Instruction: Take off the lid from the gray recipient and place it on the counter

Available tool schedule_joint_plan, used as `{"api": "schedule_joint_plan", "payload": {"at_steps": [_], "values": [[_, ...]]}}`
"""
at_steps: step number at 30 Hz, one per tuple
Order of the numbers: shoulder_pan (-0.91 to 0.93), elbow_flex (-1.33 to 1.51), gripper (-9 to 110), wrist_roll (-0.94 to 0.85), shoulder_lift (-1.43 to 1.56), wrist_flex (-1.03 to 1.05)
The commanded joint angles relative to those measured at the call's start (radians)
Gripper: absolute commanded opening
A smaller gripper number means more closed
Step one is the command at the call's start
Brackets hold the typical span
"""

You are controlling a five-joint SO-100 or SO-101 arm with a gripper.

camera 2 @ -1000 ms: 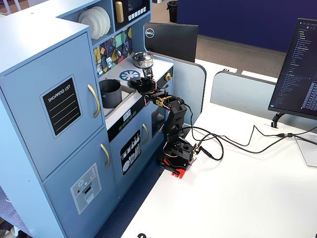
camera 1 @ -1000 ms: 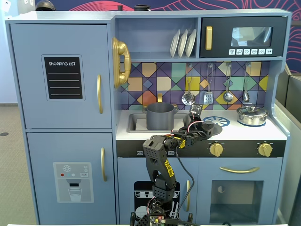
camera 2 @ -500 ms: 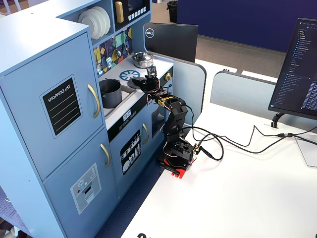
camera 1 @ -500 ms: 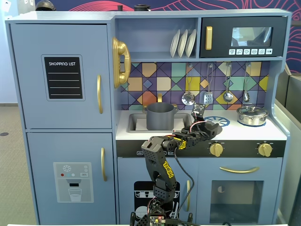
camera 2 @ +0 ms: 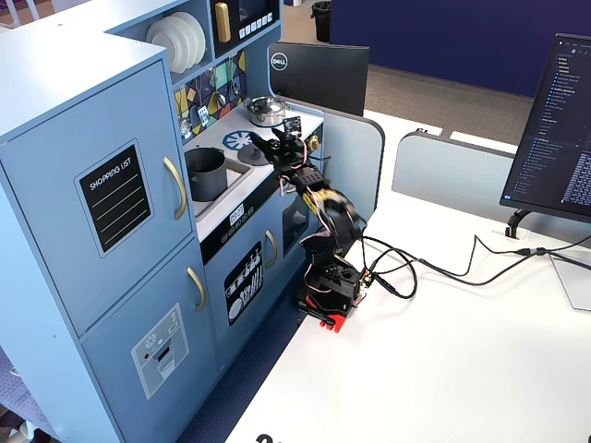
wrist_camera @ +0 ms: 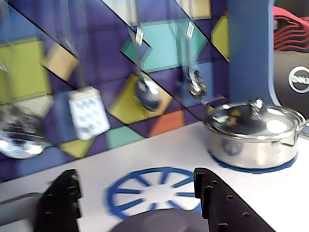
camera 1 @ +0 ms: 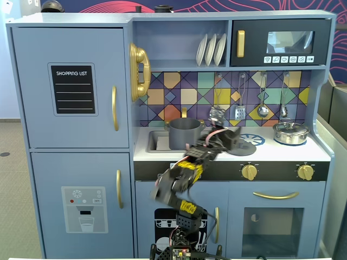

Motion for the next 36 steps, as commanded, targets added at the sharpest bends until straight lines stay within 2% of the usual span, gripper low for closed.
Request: {"api": "schedule_joint_plan", "payload": {"at_steps": [1,4,6,10,18,25,29,33,36], "values": [[-0.043,-0.035,9,0.012,0.282,0.563],[-0.097,-0.118,0,-0.032,0.364,0.979],[-0.147,-0.146,0,-0.018,0.403,1.207],[-0.272,-0.054,0,-0.003,0.459,1.428],[-0.534,0.288,0,0.094,0.518,1.417],[-0.62,0.604,0,0.08,0.6,1.106],[-0.655,0.686,0,0.051,0.584,1.028],[-0.678,0.692,0,0.078,0.569,1.046],[-0.669,0.693,0,0.089,0.607,1.163]]}}
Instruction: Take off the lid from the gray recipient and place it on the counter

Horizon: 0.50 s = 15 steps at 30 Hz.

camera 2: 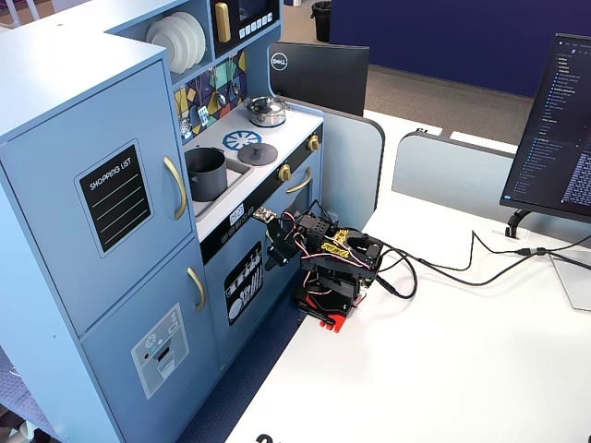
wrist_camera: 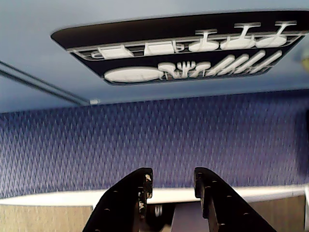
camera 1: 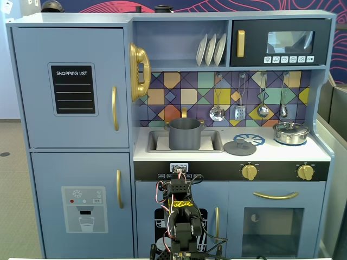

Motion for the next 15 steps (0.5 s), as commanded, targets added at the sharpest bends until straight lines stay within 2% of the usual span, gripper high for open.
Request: {"api": "schedule_joint_plan", "payload": {"at_steps": [1,4,6,10,15], "values": [[-0.005,-0.005,0,0.012,0.032,0.127],[-0.005,-0.005,1,0.038,0.032,0.25],[-0.003,-0.005,1,-0.041,0.032,0.334],[0.021,-0.005,2,-0.083,0.032,0.423],[0.052,-0.005,3,-0.043,0.032,0.425]]}}
